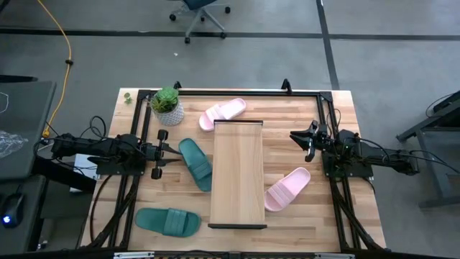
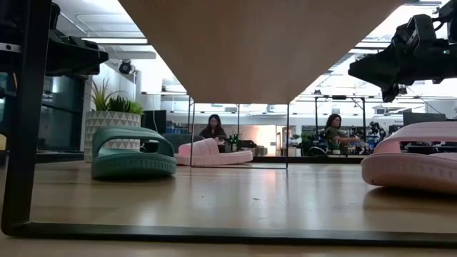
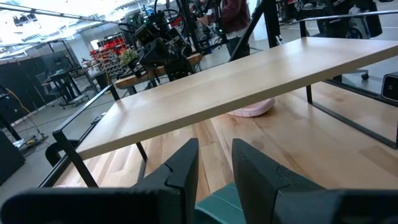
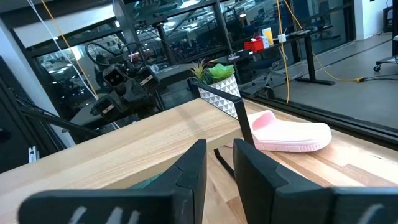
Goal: Pick and place slides into the shelf
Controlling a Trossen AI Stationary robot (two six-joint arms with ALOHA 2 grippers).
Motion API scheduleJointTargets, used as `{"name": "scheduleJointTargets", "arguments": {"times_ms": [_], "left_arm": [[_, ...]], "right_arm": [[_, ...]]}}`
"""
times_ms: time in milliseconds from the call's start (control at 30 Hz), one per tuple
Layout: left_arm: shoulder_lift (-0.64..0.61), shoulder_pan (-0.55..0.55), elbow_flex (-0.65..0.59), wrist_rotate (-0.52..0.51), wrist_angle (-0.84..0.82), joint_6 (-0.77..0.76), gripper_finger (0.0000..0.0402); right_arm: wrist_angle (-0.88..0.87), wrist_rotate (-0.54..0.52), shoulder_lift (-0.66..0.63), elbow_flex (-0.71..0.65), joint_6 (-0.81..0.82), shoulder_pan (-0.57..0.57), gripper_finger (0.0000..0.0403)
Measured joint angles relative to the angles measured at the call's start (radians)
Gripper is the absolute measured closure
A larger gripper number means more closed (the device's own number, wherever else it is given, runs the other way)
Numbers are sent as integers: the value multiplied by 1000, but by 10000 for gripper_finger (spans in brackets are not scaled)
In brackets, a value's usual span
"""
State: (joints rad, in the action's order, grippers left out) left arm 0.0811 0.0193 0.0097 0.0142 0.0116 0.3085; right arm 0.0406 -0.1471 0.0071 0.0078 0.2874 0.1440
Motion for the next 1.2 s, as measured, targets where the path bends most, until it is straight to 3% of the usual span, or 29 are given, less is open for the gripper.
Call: {"name": "scheduleJointTargets", "arguments": {"times_ms": [1033, 1200], "left_arm": [[0, 0, 0, 0, 0, -3, 316], [0, 0, 0, 0, 0, -70, 316]], "right_arm": [[0, 0, 0, 0, 0, 0, 332], [0, 0, 0, 0, 0, 0, 332]]}}
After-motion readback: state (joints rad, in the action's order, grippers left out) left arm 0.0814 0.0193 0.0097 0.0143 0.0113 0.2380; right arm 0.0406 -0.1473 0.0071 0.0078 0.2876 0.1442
